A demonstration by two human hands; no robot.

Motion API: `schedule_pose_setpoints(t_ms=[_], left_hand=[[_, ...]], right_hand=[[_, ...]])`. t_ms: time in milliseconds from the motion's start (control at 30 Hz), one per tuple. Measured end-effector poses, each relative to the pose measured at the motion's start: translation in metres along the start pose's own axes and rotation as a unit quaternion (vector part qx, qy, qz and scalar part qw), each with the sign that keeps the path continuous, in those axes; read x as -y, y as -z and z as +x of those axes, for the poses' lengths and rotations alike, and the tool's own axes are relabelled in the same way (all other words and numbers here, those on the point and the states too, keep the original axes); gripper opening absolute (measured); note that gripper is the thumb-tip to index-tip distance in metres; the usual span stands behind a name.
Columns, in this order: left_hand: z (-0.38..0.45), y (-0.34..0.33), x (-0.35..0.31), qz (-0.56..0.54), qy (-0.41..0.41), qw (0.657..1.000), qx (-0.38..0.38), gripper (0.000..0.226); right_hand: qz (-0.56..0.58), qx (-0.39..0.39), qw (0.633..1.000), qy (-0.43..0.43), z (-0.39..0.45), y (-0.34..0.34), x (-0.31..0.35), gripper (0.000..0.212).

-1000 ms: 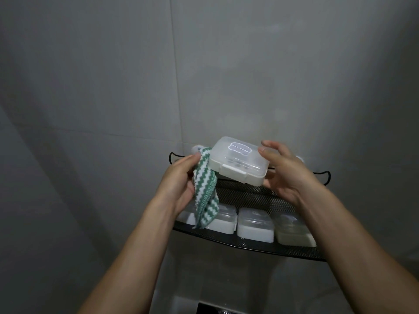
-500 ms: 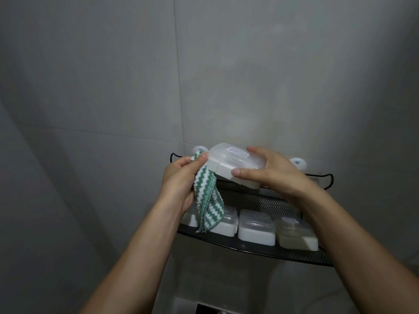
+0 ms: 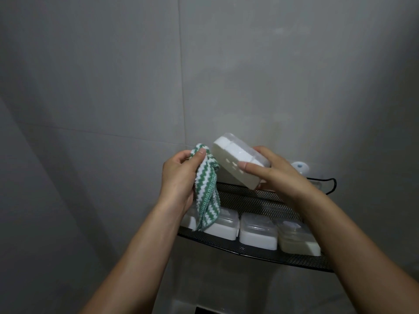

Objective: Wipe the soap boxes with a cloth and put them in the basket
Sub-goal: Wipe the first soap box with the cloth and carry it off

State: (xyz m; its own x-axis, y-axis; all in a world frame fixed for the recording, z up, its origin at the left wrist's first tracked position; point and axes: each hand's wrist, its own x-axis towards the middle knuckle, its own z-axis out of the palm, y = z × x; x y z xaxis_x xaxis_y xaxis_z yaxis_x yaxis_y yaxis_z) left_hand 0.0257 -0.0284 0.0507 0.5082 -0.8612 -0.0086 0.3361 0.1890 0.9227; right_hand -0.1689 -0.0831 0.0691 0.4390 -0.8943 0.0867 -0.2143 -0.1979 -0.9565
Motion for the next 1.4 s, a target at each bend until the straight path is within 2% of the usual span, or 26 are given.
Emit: schedule_pose_setpoints(t_ms=[167,300,467,567,767,967,1100,1167,1400], left_hand=[[-0.009,0.0,-0.01,0.048,-0.04,0.998,0.024,0.017],[-0.016,-0.003,-0.014,0.169,-0.134,0.976,0.028,0.021],[-0.021,-0.011,-0.017,0.263,-0.218,0.94,0.009,0.023],[-0.021,-0.016,-0.018,0.323,-0.268,0.908,-0.009,0.027],[-0.023,-0.032,-0.022,0.414,-0.373,0.83,-0.01,0.027],[-0.027,-0.052,-0.025,0.502,-0.432,0.749,0.021,0.029],[-0.029,-0.056,-0.022,0.539,-0.443,0.715,0.057,0.025],[-0.031,-0.057,-0.02,0.542,-0.444,0.71,0.065,0.02],[-0.035,-0.055,-0.014,0.509,-0.445,0.732,0.086,0.03]], right_hand=[[0.144,-0.005,0.988,-0.063,0.004,0.006,0.003,0.023],[0.212,-0.005,0.973,-0.09,0.004,0.007,0.006,0.023],[0.193,-0.015,0.978,-0.076,0.005,0.007,0.004,0.018],[0.172,0.009,0.984,-0.05,0.004,0.008,0.002,0.013],[0.133,0.037,0.99,-0.002,0.005,0.009,0.002,0.021],[0.216,0.076,0.974,0.001,0.005,0.012,0.005,0.037],[0.226,0.069,0.972,0.002,0.006,0.016,0.006,0.039],[0.214,0.059,0.975,0.005,0.007,0.017,0.007,0.042],[0.238,0.044,0.97,-0.009,0.008,0.019,0.003,0.039]])
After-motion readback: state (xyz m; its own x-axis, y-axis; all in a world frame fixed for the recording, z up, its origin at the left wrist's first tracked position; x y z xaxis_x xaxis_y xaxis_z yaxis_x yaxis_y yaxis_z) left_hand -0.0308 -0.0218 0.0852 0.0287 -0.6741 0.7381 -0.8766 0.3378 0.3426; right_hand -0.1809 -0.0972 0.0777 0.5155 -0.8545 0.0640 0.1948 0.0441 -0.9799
